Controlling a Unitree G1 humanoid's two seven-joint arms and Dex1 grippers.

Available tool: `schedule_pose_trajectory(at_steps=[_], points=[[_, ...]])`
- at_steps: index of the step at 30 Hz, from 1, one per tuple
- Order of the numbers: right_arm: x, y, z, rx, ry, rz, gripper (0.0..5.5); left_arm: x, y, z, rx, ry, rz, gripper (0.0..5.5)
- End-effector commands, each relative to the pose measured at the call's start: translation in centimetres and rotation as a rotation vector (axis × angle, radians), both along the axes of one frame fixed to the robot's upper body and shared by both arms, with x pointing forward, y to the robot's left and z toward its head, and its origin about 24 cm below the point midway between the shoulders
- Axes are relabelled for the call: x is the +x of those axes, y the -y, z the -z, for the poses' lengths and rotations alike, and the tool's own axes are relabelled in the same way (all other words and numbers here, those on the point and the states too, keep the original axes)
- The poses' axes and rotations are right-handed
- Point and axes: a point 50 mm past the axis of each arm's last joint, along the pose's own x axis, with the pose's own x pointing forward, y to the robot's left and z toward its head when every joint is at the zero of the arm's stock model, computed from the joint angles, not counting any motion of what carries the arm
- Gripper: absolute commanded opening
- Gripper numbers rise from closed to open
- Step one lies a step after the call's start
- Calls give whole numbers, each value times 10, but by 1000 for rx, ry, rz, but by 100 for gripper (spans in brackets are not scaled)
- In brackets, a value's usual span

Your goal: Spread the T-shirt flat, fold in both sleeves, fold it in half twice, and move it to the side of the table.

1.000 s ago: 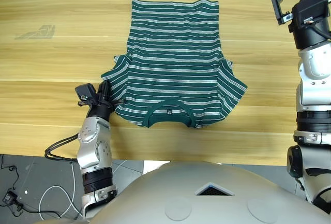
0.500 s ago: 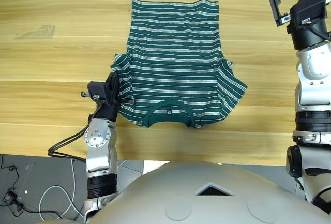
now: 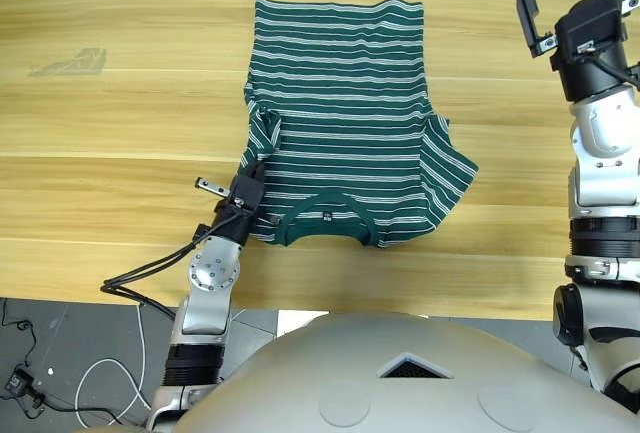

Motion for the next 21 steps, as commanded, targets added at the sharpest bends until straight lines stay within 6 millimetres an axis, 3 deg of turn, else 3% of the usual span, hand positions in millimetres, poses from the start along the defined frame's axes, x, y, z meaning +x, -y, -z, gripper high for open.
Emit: schedule_pose_trajectory(at_steps=[1, 6, 15, 19, 21], points=[[-1, 3, 3, 3, -17, 16, 327, -5, 6, 1, 57, -24, 74, 101], [-2, 4, 6, 2, -28, 16, 327, -13, 27, -20, 47, 30, 236, 181], [-4, 4, 13, 27, -81, 6, 327, -15, 23, -12, 121, -26, 237, 317], [-17, 21, 39, 189, -312, -49, 327, 6, -3, -59, -242, 158, -28, 317], [-37, 29, 62, 305, -548, -156, 327, 6, -22, -87, -463, 291, -139, 317]])
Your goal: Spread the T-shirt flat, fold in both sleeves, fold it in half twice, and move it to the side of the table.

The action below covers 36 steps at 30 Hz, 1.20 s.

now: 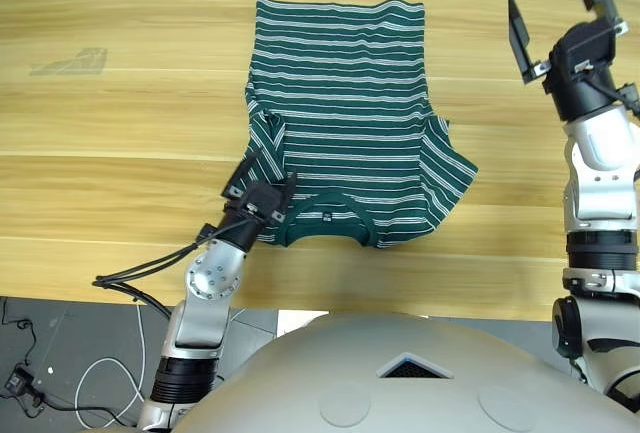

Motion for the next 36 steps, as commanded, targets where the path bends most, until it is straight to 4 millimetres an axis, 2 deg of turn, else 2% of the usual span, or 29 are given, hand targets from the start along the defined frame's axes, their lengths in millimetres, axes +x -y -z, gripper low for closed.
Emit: schedule_pose_trajectory(at_steps=[1, 3, 6, 8, 12, 20, 33, 36], points=[[-36, 19, 43, 193, -421, -179, 327, 4, -38, -55, -399, 225, -220, 317], [-62, 33, 64, 245, -637, -286, 327, 0, -53, -72, -502, 294, -273, 317], [-82, 49, 76, 340, -825, -340, 327, -2, -64, -72, -505, 278, -334, 317], [-84, 56, 83, 392, -921, -325, 327, -4, -65, -68, -497, 256, -363, 317], [-93, 54, 95, 291, -1037, -333, 327, -3, -60, -59, -467, 209, -373, 317], [-78, 36, 97, 313, -1016, -326, 327, -2, -50, -46, -470, 140, -350, 317], [-78, 34, 101, 260, -1019, -323, 63, 0, -42, -33, -435, 94, -343, 322], [-75, 34, 99, 255, -1000, -325, 18, 1, -40, -30, -444, 85, -340, 322]])
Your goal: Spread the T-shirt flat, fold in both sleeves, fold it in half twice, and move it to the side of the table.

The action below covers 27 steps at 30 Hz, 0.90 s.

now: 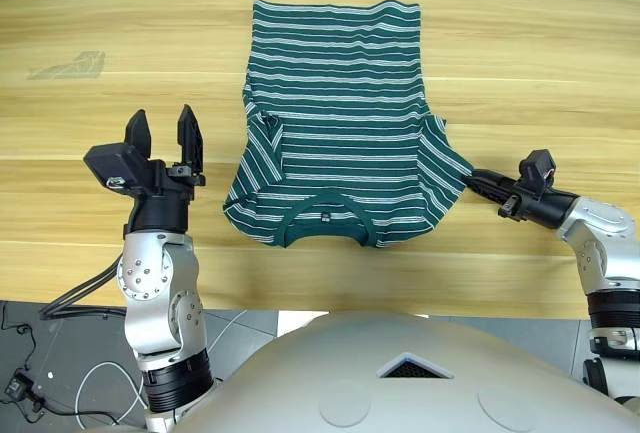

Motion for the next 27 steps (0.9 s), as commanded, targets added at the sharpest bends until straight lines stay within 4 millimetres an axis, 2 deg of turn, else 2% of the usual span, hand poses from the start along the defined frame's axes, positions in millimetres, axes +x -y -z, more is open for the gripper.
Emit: schedule_pose_trajectory(at_steps=[1, 7, 17, 27], points=[[4, -1, 0, -11, 13, -3, 4, 2, 2, 5, -6, -11, 6, 322], [6, -8, -11, 13, 65, -61, 4, 4, 6, 9, -6, -22, 24, 322], [2, -46, -47, 40, 228, -224, 4, 3, 7, 13, -4, -27, 22, 322], [3, -100, -29, 97, 189, -284, 4, 5, 7, 17, 5, -27, 14, 322]])
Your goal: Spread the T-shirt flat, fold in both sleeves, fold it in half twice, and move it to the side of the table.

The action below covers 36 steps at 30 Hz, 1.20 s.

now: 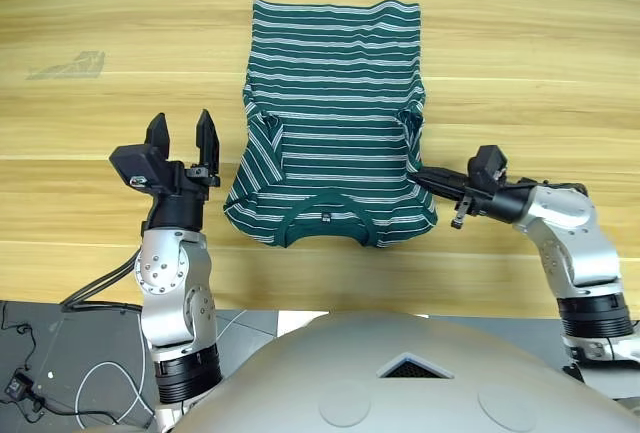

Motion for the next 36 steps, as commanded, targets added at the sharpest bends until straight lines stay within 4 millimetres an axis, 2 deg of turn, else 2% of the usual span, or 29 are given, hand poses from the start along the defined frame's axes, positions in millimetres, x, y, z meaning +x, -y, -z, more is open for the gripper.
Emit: schedule_pose_trajectory(at_steps=[1, 5, 8, 16, 22, 25, 27, 30, 33, 36], points=[[1, -18, 7, 2, -30, -21, 4, 0, -2, 5, 5, -12, -10, 322], [0, -21, 19, -62, -37, 7, 4, -1, -2, 5, 11, -13, -10, 322], [-4, -21, 18, -56, -48, -23, 4, -2, -2, 6, 9, -17, -13, 322], [1, -23, 7, 6, -25, -21, 144, -1, -2, 9, 8, -25, -9, 322], [-16, -27, -1, 72, -34, -186, 253, 2, -1, 9, 40, -20, 18, 322], [-3, -14, -15, 98, 104, -100, 311, 5, -6, 1, 240, 4, 79, 322], [19, 12, -33, 61, 285, 106, 321, 8, -27, -7, 556, 10, 127, 349], [25, 44, -60, 4, 500, 228, 321, 5, -52, -20, 1036, 20, 239, 401], [28, 60, -64, -230, 724, 197, 321, 0, -79, -5, 1480, -47, 420, 401], [24, 59, -54, -469, 977, -12, 321, -4, -96, 10, 1712, -70, 590, 401]])
